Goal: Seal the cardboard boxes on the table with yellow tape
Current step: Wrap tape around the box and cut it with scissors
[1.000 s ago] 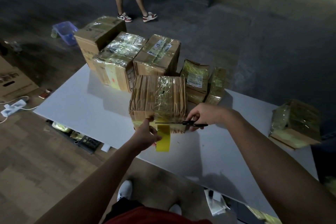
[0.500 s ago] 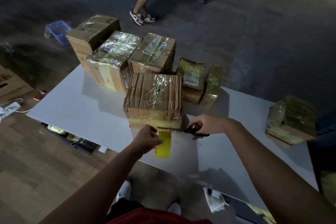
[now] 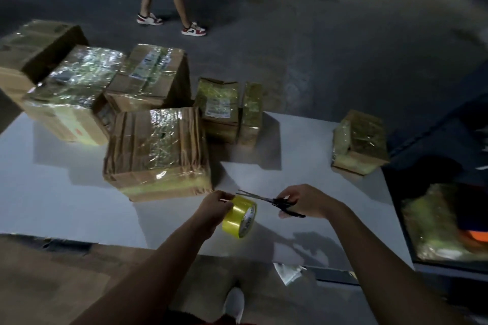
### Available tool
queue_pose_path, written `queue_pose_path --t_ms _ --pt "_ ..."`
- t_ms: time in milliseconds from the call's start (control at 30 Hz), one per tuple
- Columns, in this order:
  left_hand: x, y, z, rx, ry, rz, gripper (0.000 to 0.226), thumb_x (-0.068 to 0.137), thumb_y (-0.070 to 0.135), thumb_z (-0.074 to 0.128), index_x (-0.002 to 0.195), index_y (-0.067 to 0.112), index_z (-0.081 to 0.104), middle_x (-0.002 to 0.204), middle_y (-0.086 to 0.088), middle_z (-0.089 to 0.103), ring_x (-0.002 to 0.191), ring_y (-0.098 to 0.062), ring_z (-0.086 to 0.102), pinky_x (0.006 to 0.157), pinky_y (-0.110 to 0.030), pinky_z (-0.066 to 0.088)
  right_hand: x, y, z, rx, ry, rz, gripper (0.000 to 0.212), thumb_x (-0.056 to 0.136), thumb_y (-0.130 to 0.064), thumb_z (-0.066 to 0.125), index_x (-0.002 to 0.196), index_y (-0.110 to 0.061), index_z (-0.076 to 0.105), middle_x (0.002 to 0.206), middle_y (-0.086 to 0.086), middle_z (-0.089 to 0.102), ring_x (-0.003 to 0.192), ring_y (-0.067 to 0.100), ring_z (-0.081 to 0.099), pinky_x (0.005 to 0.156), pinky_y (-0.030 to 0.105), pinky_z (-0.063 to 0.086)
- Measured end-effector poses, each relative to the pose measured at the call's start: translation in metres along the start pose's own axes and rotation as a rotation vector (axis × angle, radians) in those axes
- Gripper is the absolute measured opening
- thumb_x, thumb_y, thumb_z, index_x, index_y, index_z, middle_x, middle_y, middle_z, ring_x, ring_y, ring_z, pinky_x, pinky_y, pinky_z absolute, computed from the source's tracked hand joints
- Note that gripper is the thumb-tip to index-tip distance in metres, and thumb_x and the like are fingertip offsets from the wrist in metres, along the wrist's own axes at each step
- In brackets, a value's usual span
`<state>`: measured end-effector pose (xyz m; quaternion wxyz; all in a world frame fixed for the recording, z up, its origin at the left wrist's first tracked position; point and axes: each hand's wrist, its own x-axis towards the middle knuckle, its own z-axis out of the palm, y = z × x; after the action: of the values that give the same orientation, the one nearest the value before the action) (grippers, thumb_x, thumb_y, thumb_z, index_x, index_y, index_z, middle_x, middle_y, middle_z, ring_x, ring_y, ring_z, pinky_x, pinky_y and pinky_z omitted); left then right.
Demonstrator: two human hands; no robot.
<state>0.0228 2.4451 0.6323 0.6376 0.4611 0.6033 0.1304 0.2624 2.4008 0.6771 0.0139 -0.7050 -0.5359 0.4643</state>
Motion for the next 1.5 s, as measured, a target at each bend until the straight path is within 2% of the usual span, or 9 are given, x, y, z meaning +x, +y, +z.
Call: queue_pose_path --t_ms 233,433,600,767,867,1033,1200,1367,1500 --pt "0.013 0.006 0.025 0.067 0.023 0.019 0.027 0.091 -0.003 0.045 0.108 0.002 0.067 0.097 -0.009 0.059 0.088 -0.022 0.054 0.071 -0.028 0.044 0.004 0.038 0.02 0.274 0.222 0.116 0.024 0.079 -0.036 0.077 0.089 -0.016 0.07 0.072 0.001 0.066 0.064 0.014 0.06 0.062 0.027 0.043" --pt "0.019 0.006 0.035 -0.059 -0.048 -0.007 0.028 0.085 0.032 0.072 0.084 0.005 0.063 0.084 -0.012 0.061 0.077 -0.023 0.056 0.068 -0.031 0.043 0.011 0.039 0.037 0.043 0.246 0.198 0.035 0.08 -0.047 0.068 0.074 -0.012 0.066 0.066 0.003 0.065 0.063 0.015 0.063 0.056 0.025 0.041" --pt "0.026 0.006 0.047 0.13 -0.026 0.082 0.044 0.074 0.024 0.082 0.107 0.011 0.056 0.105 -0.009 0.059 0.094 -0.021 0.058 0.07 -0.027 0.049 0.024 0.031 0.064 -0.142 0.334 0.293 0.035 0.089 -0.039 0.057 0.108 -0.009 0.054 0.107 0.011 0.057 0.1 0.03 0.06 0.077 0.029 0.044" --pt "0.032 -0.005 0.045 0.162 0.118 0.084 0.057 0.079 0.055 0.066 0.113 0.01 0.068 0.105 -0.015 0.066 0.095 -0.026 0.062 0.081 -0.036 0.052 0.032 0.025 0.073 -0.393 0.359 0.355 0.036 0.095 -0.038 0.05 0.123 -0.015 0.047 0.123 0.006 0.053 0.113 0.024 0.056 0.089 0.033 0.043" --pt "0.033 -0.007 0.045 0.104 0.212 0.06 0.044 0.092 0.037 0.062 0.115 0.001 0.066 0.105 -0.016 0.066 0.09 -0.021 0.055 0.079 -0.033 0.044 0.038 0.022 0.076 -0.396 0.356 0.373 0.036 0.097 -0.036 0.046 0.126 -0.014 0.046 0.127 0.007 0.052 0.116 0.025 0.054 0.091 0.033 0.042" --pt "0.034 -0.003 0.043 0.185 0.233 0.013 0.071 0.09 0.045 0.061 0.142 0.001 0.042 0.127 -0.018 0.06 0.114 -0.031 0.058 0.1 -0.041 0.045 0.038 0.014 0.075 -0.29 0.39 0.33 0.029 0.098 -0.021 0.045 0.124 -0.008 0.045 0.126 0.013 0.052 0.113 0.029 0.056 0.087 0.032 0.046" --pt "0.02 0.014 0.034 0.505 0.127 0.207 0.03 0.098 0.026 0.047 0.108 0.004 0.066 0.111 -0.012 0.066 0.105 -0.027 0.061 0.082 -0.03 0.044 0.035 -0.012 0.064 -0.308 0.499 0.24 0.024 0.098 -0.016 0.039 0.117 -0.007 0.05 0.121 0.013 0.055 0.11 0.03 0.057 0.085 0.034 0.046" --pt "-0.005 0.042 -0.004 0.587 0.192 0.438 0.02 0.092 0.012 0.051 0.104 0.008 0.066 0.11 -0.01 0.063 0.095 -0.022 0.059 0.08 -0.028 0.044 0.04 -0.075 0.052 -0.129 0.588 0.061 0.029 0.096 -0.02 0.044 0.119 -0.011 0.058 0.119 0.012 0.061 0.11 0.029 0.057 0.076 0.028 0.04" --pt "-0.029 0.068 -0.05 0.596 0.228 0.591 0.017 0.089 0.018 0.052 0.09 0.012 0.068 0.09 -0.009 0.07 0.082 -0.027 0.064 0.071 -0.034 0.05 0.039 -0.139 0.049 -0.006 0.654 -0.083 0.021 0.097 -0.022 0.041 0.084 -0.014 0.056 0.081 0.007 0.058 0.081 0.027 0.057 0.057 0.029 0.031"
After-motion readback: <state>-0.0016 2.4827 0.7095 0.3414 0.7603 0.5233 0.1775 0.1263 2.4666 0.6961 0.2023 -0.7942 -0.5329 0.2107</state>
